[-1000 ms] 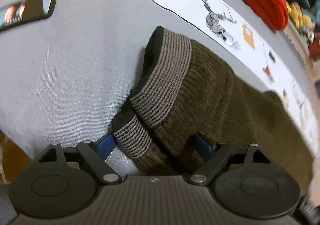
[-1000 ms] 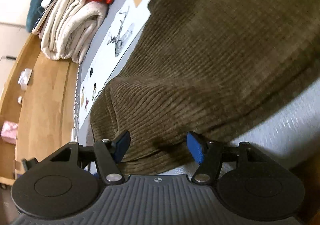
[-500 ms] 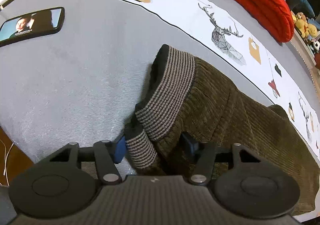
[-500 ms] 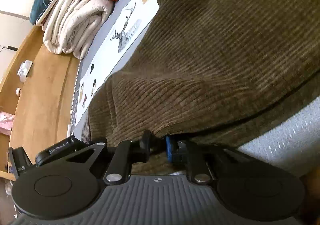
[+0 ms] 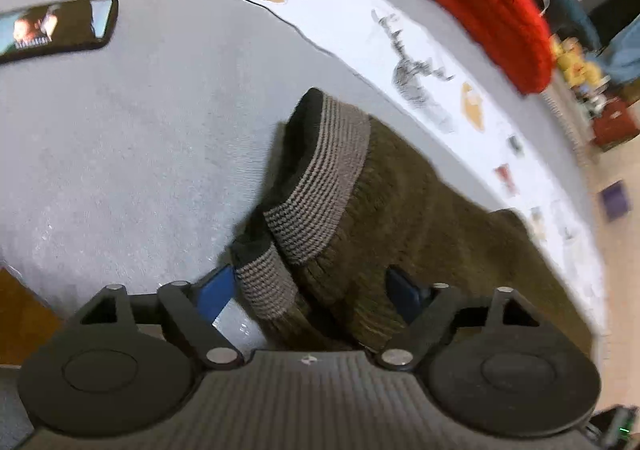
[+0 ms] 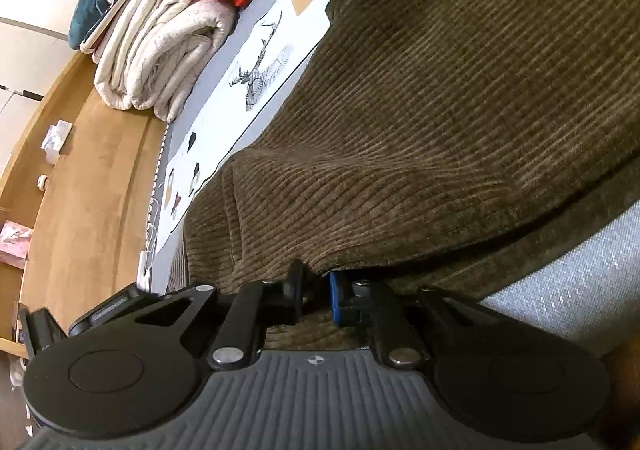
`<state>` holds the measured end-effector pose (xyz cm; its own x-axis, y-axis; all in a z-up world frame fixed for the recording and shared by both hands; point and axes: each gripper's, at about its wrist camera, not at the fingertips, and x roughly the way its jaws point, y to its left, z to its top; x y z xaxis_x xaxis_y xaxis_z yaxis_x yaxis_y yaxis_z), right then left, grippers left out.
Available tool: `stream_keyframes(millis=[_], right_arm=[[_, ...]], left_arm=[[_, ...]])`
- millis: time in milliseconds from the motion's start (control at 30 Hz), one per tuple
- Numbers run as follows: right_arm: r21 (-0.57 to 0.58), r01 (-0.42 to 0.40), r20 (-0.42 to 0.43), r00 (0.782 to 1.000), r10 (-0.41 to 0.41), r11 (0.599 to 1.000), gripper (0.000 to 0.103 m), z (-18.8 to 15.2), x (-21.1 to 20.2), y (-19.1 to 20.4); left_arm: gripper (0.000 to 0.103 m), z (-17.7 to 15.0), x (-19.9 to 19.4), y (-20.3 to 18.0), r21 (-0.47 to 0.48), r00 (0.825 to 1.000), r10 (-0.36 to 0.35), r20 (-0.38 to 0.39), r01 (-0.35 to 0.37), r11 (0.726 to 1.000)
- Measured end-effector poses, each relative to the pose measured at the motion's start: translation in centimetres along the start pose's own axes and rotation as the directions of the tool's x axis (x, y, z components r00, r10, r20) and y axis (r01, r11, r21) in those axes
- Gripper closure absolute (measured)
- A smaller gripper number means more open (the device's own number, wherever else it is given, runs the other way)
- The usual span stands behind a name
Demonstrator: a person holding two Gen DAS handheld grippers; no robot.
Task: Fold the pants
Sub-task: 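Close the left tool on the grey ribbed waistband while the right tool grasps the pants edge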
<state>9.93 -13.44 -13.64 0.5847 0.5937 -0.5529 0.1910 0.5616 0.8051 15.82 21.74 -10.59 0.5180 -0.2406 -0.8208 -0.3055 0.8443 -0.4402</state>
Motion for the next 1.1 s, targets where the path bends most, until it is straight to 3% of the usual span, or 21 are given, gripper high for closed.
stream_keyframes(millis=[133,300,400,567,700,767,900,1000,1100], right_arm=[[0.001,-0.01,0.01,1.0,0.01,1.0,0.089,0.1,-0.3,0.2],[0.024,-0.036,0.017,0.999,0.036,0.999,0.089,0.5,-0.6,0.2],[0.019,-0.046,0.023,0.999,0.046,0.999,0.089,0.7,-0.8,0.4],[0.022,-0.05,0.022,0.999,0.05,0.998,0.089,0.9,-0.8,0.5],[0.018,-0.058,0.019,0.998,0.057,0.998,0.089,1.1,-0.9,0.5],[0.022,-0.061,0.017,0.998,0.06,0.998,0.089,1.3,-0.9,0.4],[0.026,-0.075,0.018,0.997,0.075,0.997,0.089,1.3,-0.8,0.5],[0.021,-0.078,0.019,0.997,0.078,0.997,0.089,1.3,-0.7,0.6],[0.023,-0.079,0.013,0.997,0.079,0.997,0.089,1.1,-0.7,0.3]], left_arm=[[0.017,0.3,-0.5,1.4,-0.055,0.998,-0.062,-0.012,0.062,0.997],[0.018,0.1,-0.4,0.9,-0.046,0.996,-0.083,-0.012,0.083,0.995],[0.018,0.1,-0.2,0.0,-0.015,0.997,-0.073,0.0,0.073,0.997],[0.024,-0.2,-1.3,0.6,-0.042,0.999,-0.051,0.018,0.051,0.998],[0.022,-0.6,-3.0,1.9,-0.072,0.978,-0.205,0.035,0.207,0.976],[0.021,-0.5,-2.2,1.4,-0.054,0.974,-0.226,-0.006,0.225,0.973],[0.021,-0.3,0.3,1.0,-0.097,0.981,-0.181,-0.069,0.174,0.98],[0.021,0.2,1.1,0.8,-0.118,0.982,-0.181,-0.044,0.175,0.977],[0.032,0.4,1.1,0.0,-0.074,0.99,-0.143,0.015,0.143,0.987]])
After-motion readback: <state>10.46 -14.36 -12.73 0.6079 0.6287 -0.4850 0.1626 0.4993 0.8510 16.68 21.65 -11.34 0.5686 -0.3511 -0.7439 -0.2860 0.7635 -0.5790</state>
